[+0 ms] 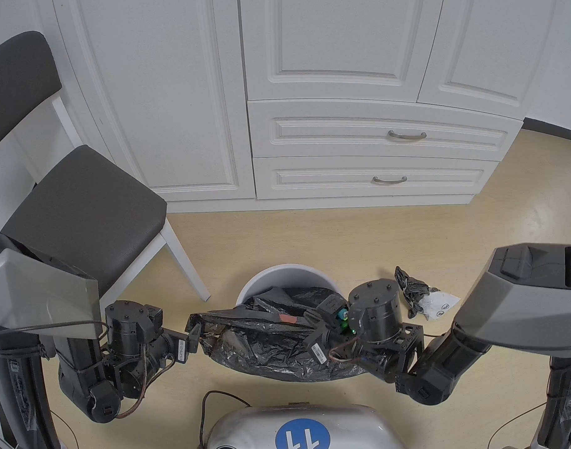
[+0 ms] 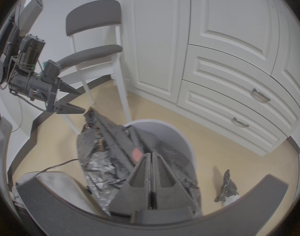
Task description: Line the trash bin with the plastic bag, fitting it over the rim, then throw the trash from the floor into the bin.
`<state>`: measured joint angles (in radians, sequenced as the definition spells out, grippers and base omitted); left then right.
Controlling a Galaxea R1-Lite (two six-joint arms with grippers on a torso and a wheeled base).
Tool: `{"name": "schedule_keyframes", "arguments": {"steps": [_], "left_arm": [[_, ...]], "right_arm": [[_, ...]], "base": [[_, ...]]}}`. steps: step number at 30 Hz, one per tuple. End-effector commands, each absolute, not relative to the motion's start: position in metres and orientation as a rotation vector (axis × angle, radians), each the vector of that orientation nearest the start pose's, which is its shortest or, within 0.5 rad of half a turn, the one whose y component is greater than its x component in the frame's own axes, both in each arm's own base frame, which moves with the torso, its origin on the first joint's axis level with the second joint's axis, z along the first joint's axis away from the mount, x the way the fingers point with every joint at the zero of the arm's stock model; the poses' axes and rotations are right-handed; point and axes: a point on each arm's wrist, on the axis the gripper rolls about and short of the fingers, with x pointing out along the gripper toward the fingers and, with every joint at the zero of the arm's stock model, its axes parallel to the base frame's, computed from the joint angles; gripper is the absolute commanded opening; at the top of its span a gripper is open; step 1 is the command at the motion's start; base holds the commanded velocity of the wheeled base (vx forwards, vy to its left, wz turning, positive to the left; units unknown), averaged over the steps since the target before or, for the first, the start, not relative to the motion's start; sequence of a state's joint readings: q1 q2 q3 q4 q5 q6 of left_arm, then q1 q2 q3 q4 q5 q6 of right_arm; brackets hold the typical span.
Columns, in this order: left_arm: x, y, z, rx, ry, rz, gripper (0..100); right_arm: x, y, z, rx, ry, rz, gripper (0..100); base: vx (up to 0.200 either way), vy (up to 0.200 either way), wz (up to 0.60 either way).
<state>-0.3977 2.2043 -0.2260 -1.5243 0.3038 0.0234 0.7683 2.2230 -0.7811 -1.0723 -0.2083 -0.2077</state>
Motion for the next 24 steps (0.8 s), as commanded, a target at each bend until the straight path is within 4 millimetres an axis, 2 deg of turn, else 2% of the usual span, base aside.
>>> {"name": "schedule_keyframes", "arguments": {"steps": [1,7,10,11,13,18,24], "left_arm": [[0.241,-0.099,0.020,0.176,0.394,-0.119,100],[0.234,-0.094,0.035,0.198,0.352,-0.116,100],[0.234,-0.093,0.038,0.210,0.342,-0.111,100],[0.234,-0.093,0.038,0.210,0.342,-0.111,100],[0.234,-0.092,0.040,0.214,0.334,-0.109,100],[0.236,-0.085,0.042,0.250,0.328,-0.084,100],[0.238,-0.081,0.041,0.255,0.331,-0.066,100]], "right_arm": [[0.253,0.267,0.027,-0.398,0.304,0.643,0],[0.251,0.273,0.001,-0.425,0.325,0.661,0],[0.248,0.278,0.002,-0.425,0.299,0.670,0],[0.248,0.278,0.002,-0.425,0.299,0.670,100],[0.246,0.281,0.003,-0.408,0.265,0.675,100],[0.242,0.290,-0.016,-0.403,0.228,0.693,100],[0.254,0.292,-0.029,-0.407,0.236,0.669,100]], "base": [[0.000,0.000,0.00],[0.000,0.000,0.00],[0.000,0.000,0.00],[0.000,0.000,0.00],[0.000,0.000,0.00],[0.000,0.000,0.00],[0.000,0.000,0.00]]}}
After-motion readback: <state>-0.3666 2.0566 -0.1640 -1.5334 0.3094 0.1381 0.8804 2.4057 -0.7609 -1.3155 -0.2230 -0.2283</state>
